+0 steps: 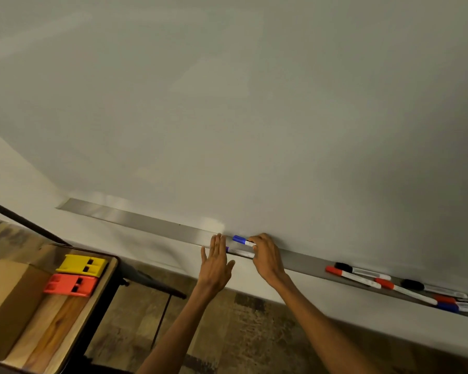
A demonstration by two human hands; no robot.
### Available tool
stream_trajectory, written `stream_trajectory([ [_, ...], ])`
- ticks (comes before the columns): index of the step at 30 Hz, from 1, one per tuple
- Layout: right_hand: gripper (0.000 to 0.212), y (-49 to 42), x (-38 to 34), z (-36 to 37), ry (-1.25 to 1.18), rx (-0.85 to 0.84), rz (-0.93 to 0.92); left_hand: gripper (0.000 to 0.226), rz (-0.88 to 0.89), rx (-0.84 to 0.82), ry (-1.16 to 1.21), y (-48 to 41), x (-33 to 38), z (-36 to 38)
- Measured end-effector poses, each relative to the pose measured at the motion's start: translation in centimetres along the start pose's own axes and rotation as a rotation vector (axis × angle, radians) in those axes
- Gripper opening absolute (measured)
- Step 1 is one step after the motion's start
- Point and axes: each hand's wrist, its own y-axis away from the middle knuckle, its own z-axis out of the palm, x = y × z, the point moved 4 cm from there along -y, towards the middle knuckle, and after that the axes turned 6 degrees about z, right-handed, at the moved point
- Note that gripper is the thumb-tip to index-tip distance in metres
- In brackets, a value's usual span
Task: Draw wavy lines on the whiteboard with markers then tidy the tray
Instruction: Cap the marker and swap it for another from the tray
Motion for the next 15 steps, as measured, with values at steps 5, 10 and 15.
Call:
stream_trajectory([
  [5, 0.048, -1.1, -0.7, 3.2, 0.02, -0.038, 0.036, 0.067, 0.061, 0.076, 0.131, -0.4, -1.3, 1.1],
  [10, 0.036, -1.4, -1.0, 4.8, 0.074, 0.032, 0.025, 0.057, 0.214, 0.148, -0.069, -0.8, -2.0, 1.3],
  [15, 0.042, -0.8, -1.1, 5.9, 0.064, 0.088, -0.025, 0.055, 0.28, 0.047, -0.164, -1.1, -2.6, 3.2],
])
